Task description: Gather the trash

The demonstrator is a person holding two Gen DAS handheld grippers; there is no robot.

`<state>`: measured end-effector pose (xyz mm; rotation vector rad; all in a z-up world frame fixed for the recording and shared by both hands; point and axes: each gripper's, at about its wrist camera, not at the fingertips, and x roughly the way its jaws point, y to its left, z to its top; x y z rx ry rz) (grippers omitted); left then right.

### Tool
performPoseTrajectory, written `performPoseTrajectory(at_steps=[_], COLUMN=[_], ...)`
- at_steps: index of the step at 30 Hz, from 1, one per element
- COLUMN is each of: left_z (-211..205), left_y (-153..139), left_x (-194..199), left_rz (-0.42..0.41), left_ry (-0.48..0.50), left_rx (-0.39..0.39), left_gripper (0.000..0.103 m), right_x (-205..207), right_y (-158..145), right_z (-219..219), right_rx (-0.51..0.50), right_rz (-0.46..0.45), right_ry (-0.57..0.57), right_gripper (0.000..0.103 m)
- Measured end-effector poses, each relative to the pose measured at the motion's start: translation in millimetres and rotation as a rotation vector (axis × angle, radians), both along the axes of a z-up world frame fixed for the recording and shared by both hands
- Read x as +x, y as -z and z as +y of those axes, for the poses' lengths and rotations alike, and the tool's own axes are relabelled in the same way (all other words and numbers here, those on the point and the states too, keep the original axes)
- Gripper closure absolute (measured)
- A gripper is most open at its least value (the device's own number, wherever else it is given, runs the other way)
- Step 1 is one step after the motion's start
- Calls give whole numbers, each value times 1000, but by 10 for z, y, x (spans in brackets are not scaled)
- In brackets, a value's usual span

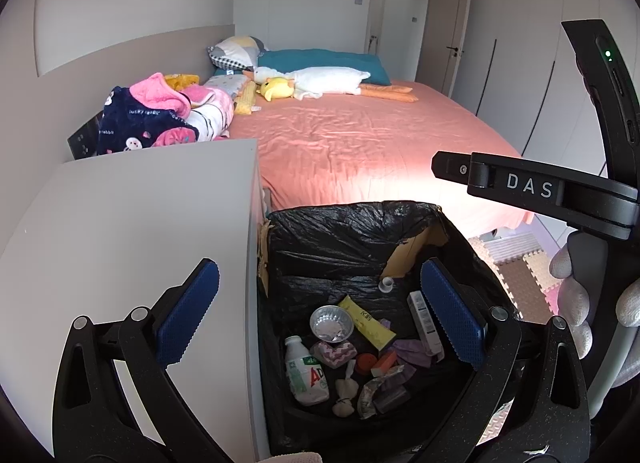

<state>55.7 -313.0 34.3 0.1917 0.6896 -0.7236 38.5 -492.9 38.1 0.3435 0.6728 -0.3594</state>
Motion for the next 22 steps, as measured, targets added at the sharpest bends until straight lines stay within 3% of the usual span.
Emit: performPoseTrajectory(at_steps=[9, 22], left_z=[-28, -28], left_y=[11, 38], left_x=[-27, -2], left_rz=[-24, 3], left_ry=[7, 7], left_rx=[10, 18], left_gripper=[6, 6], right_x=[2, 6], right_y=[-2, -5], right_z=[0, 4], right_rx=[1, 0], right_rz=[0, 1], right_ry=[1, 0], right_gripper=[30, 30])
